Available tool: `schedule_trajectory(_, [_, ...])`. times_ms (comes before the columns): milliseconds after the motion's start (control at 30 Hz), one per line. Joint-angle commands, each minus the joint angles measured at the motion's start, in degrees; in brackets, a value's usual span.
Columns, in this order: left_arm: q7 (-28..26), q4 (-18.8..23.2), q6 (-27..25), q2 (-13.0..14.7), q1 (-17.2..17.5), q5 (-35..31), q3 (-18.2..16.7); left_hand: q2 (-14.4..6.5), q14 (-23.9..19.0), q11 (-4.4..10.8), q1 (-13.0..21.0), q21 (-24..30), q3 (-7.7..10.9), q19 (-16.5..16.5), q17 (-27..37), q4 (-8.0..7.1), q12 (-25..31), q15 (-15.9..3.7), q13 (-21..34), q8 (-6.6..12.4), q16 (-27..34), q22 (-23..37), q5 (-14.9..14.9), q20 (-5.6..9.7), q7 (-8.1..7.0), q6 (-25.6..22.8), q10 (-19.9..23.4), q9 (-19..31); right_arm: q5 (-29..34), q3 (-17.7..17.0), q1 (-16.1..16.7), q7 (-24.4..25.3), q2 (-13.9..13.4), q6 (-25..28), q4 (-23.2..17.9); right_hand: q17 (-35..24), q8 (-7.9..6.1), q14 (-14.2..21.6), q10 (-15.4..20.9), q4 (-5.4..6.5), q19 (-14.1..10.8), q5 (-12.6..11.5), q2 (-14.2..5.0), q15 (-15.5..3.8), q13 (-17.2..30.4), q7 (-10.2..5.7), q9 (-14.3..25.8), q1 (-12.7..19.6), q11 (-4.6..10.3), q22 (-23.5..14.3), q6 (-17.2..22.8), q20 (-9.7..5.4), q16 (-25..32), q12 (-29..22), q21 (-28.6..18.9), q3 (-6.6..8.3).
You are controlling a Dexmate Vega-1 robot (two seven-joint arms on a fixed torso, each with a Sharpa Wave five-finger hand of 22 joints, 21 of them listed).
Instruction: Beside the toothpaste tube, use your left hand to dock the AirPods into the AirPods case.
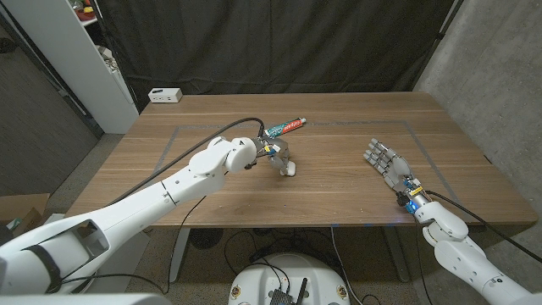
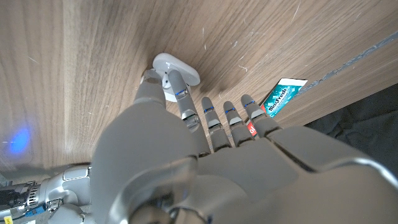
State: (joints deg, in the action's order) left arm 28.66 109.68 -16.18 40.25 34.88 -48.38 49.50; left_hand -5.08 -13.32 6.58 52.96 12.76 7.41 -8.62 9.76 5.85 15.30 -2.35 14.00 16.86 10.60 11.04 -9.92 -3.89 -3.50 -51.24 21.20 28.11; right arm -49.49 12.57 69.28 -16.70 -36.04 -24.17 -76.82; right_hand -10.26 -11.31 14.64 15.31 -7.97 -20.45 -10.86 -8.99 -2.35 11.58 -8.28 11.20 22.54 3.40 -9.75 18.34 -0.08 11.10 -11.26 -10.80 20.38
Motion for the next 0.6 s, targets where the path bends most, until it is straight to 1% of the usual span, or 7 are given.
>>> schedule_trajectory(33, [-0.8, 1.1, -1.7, -0.1, 1.0, -1.7, 0.1, 0.4, -0.9, 0.39, -1.1, 0.3, -0.64, -0.3, 0.4, -0.10, 0.3, -5.33, 0.3, -0.44, 0.3, 0.2, -0.4, 0.25, -0.17, 0.5, 0.2, 0.1, -0.1, 0.0, 0.0, -0.5, 0.1, -0.2, 0.2, -0.3, 0.05, -0.1, 0.3, 0.27, -0.1, -0.1, -0.15, -4.56, 0.1, -0.39, 0.1, -0.3, 0.29, -0.1, 0.1, 0.35, 0.3, -0.1, -0.1, 0.27])
schedule_trajectory(167, [-1.1, 1.7, -2.5, -0.2, 1.4, -2.4, 0.0, 0.9, -0.9, 0.50, -2.0, 0.3, -1.13, -0.4, 0.4, -0.32, 0.3, -5.38, 0.4, -0.90, 0.4, 0.2, -0.4, 0.30, 0.12, 1.1, 0.3, -0.1, -0.4, -0.1, 0.3, -0.5, 0.1, -0.3, 0.1, -0.4, 0.04, 0.1, 0.3, 0.30, -0.1, -0.1, -0.21, -4.53, 0.1, -0.39, 0.1, -0.3, 0.39, -0.1, 0.2, 0.36, 0.4, -0.1, -0.1, 0.30])
schedule_trajectory(233, [-1.1, 1.9, -2.8, -0.3, 1.6, -2.7, 0.0, 1.1, -0.9, 0.61, -2.3, 0.4, -1.34, -0.5, 0.5, -0.35, 0.3, -5.37, 0.5, -1.19, 0.3, 0.2, -0.5, 0.27, -0.17, 1.6, 0.2, -0.2, -0.4, -0.2, 0.3, -0.6, 0.2, -0.5, 0.1, -0.4, 0.04, 0.2, 0.3, 0.32, -0.1, -0.1, -0.22, -4.49, 0.1, -0.31, 0.1, -0.3, 0.50, -0.1, 0.2, 0.43, 0.4, -0.1, -0.1, 0.31])
schedule_trajectory(400, [-1.1, 2.2, -3.9, -0.6, 2.2, -3.2, 0.0, 1.3, -0.1, 0.78, -2.7, 0.4, -1.58, -0.4, 0.5, -0.39, -0.1, -4.76, 0.7, -2.02, 0.1, 0.3, -0.6, 0.16, -0.05, 3.0, -1.0, -0.4, -0.3, -0.1, 0.2, -1.2, 0.2, -1.0, 0.6, -0.4, 0.06, 0.3, 0.4, 0.27, 0.0, -0.2, -0.26, -4.58, 0.1, -0.28, 0.1, -0.2, 0.38, -0.1, 0.1, 0.48, 0.5, -0.2, -0.1, 0.39])
schedule_trajectory(433, [-0.9, 2.3, -4.2, -0.6, 2.3, -3.3, 0.1, 1.3, 0.0, 0.85, -2.8, 0.3, -1.62, -0.4, 0.5, -0.39, -0.2, -4.71, 0.7, -2.22, 0.1, 0.3, -0.6, 0.07, -0.01, 3.4, -1.3, -0.4, -0.4, -0.2, 0.2, -1.1, 0.3, -0.9, 0.5, -0.4, 0.06, 0.3, 0.4, 0.27, 0.0, -0.2, -0.28, -4.59, 0.1, -0.28, 0.1, -0.2, 0.16, -0.1, 0.2, 0.50, 0.5, -0.2, -0.1, 0.42])
schedule_trajectory(467, [-0.9, 2.4, -4.3, -0.7, 2.4, -3.3, 0.1, 1.3, 0.1, 0.81, -2.9, 0.3, -1.66, -0.3, 0.6, -0.41, -0.2, -4.75, 0.8, -2.46, 0.1, 0.3, -0.6, 0.05, -0.27, 3.9, -1.4, -0.4, -0.4, -0.2, 0.2, -1.3, 0.3, -1.0, 0.6, -0.4, 0.05, 0.3, 0.4, 0.24, 0.0, -0.2, -0.28, -4.59, 0.1, -0.26, 0.1, -0.2, 0.11, -0.1, 0.2, 0.55, 0.5, -0.2, -0.1, 0.44])
schedule_trajectory(600, [-0.9, 2.7, -5.0, -0.8, 2.9, -3.5, 0.1, 1.3, 0.4, 0.82, -3.1, 0.3, -1.73, -0.2, 0.6, -0.41, -0.2, -4.54, 0.9, -2.53, 0.1, 0.4, -0.7, -0.16, -0.37, 4.0, -1.6, -0.4, -0.4, -0.2, 0.1, -1.6, 0.3, -1.1, 0.9, -0.3, 0.06, 0.3, 0.5, 0.11, -0.1, -0.2, -0.22, -4.57, 0.1, -0.17, 0.1, 0.0, 0.13, -0.1, 0.2, 0.68, 0.5, -0.2, -0.1, 0.53])
